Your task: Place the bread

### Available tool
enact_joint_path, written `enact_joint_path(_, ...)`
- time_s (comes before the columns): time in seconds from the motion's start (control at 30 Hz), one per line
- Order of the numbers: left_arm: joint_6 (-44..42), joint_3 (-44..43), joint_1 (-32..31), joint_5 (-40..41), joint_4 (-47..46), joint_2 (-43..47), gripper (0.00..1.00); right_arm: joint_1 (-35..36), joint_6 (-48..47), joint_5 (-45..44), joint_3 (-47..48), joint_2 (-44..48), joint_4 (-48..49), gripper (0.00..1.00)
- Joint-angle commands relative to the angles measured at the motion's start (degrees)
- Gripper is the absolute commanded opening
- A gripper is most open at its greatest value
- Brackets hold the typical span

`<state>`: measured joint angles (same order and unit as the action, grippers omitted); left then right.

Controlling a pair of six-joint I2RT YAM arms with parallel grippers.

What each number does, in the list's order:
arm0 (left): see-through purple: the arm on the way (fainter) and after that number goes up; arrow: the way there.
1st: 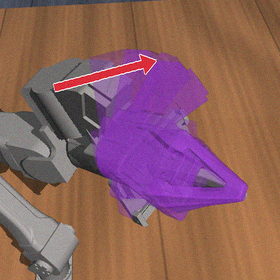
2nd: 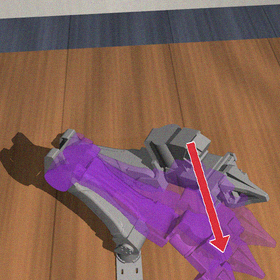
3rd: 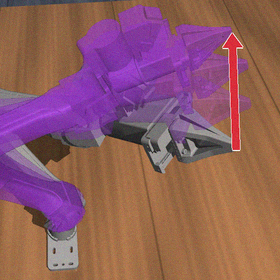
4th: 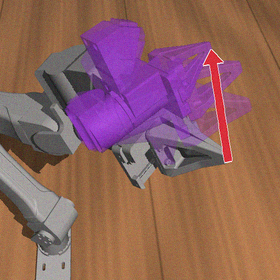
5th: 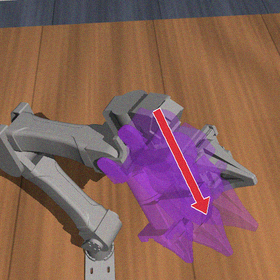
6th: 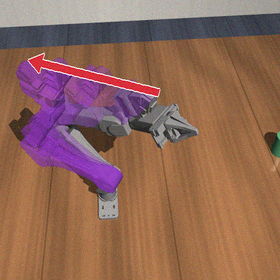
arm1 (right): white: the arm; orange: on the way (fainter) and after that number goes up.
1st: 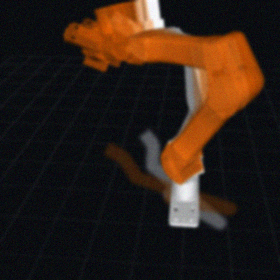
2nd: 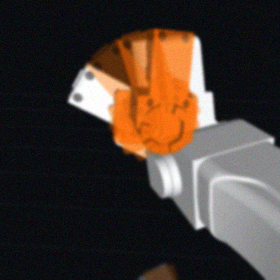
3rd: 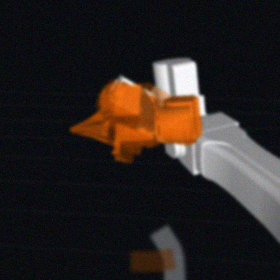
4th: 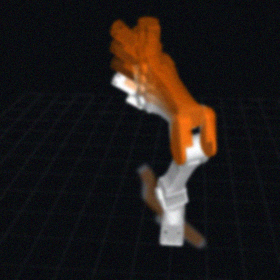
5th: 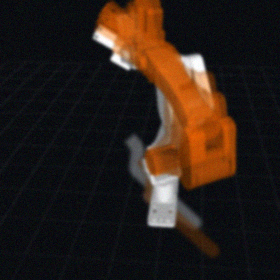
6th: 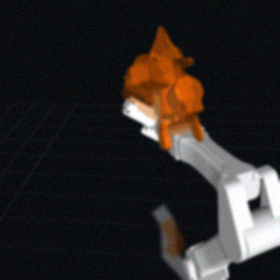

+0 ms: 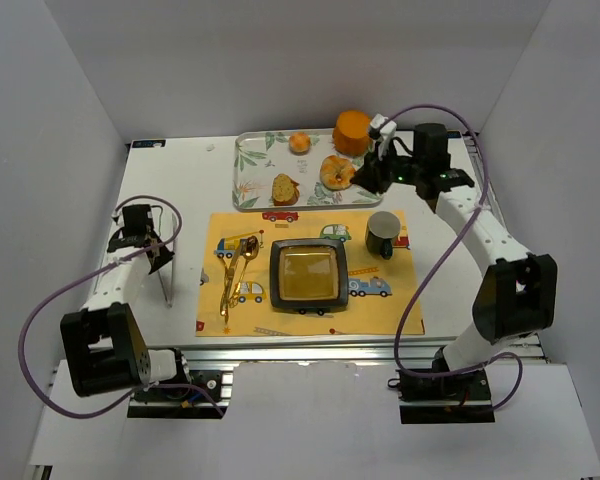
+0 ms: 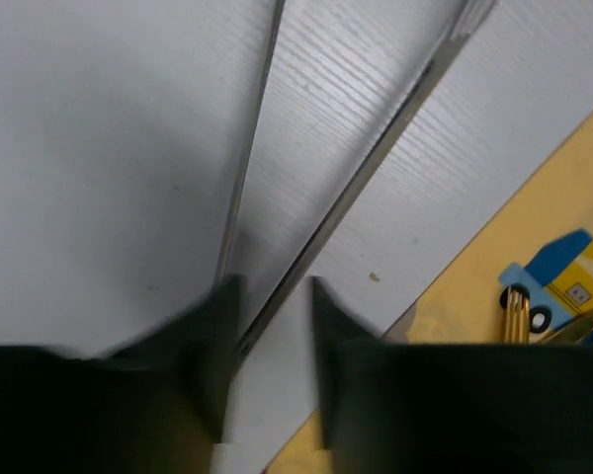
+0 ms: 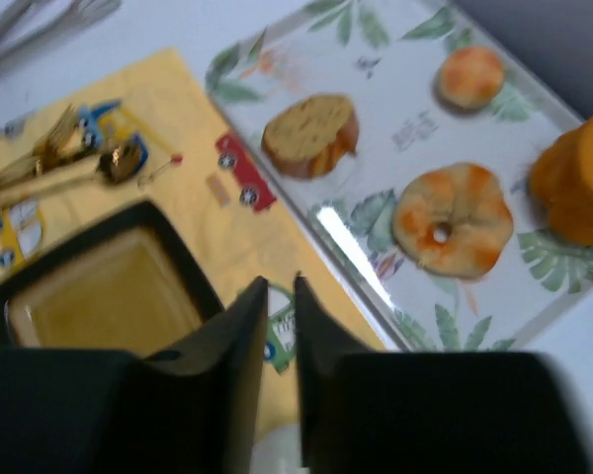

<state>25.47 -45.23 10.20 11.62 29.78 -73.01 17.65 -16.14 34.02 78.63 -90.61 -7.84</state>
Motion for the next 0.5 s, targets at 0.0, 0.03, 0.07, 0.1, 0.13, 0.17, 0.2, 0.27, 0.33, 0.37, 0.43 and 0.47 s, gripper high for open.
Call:
enact_joint_path(0.0, -4.2, -3.6, 1.1, -0.2, -0.1, -2.7, 0.56, -3.5, -13.6, 24.4, -0.5, -4.0, -12.8, 0.59)
enact_joint_path(0.03, -5.4, -4.6, 1.3, -0.5, 0.5, -4.4, 0.83, -3.7, -17.0, 25.0, -0.1, -4.1, -17.9, 0.75)
enact_joint_path(0.07, -6.2, -5.1, 1.3, -0.5, 0.8, -5.2, 0.89, -3.9, -17.1, 25.7, -0.5, -4.1, -18.8, 0.76)
enact_joint_path(0.1, -6.9, -5.6, 1.3, -0.5, 1.0, -5.7, 0.91, -4.2, -17.7, 26.2, -2.7, -2.9, -18.5, 0.79)
enact_joint_path(0.13, -7.4, -5.8, 1.2, -0.5, 0.8, -6.3, 0.92, -4.4, -17.6, 26.2, -4.0, -2.1, -16.4, 0.79)
enact_joint_path(0.17, -8.5, -6.1, 1.3, -0.6, 0.7, -7.1, 0.92, -4.4, -17.4, 26.1, -5.1, -1.2, -15.3, 0.80)
enact_joint_path(0.2, -9.2, -6.3, 1.4, -0.5, 0.7, -7.7, 0.92, -4.3, -17.4, 25.8, -6.0, 0.0, -14.6, 0.80)
enact_joint_path(0.27, -11.5, -6.4, 1.5, -0.5, 0.6, -9.1, 0.92, -4.4, -16.6, 25.4, -7.2, 0.6, -13.4, 0.80)
enact_joint_path(0.33, -14.7, -5.9, 1.6, -0.8, -0.7, -11.6, 0.92, -4.6, -16.0, 25.3, -7.8, 0.8, -13.0, 0.80)
enact_joint_path(0.37, -15.4, -5.8, 1.6, -0.9, -1.0, -12.3, 0.92, -4.7, -15.7, 25.3, -8.1, 0.8, -12.6, 0.80)
enact_joint_path(0.43, -17.6, -5.8, 1.6, -1.6, -2.3, -14.5, 0.91, -5.0, -14.3, 25.3, -8.7, 1.1, -11.3, 0.80)
enact_joint_path(0.47, -18.0, -5.9, 1.6, -1.4, -2.7, -15.3, 0.90, -5.3, -13.9, 25.4, -8.9, 1.3, -10.4, 0.80)
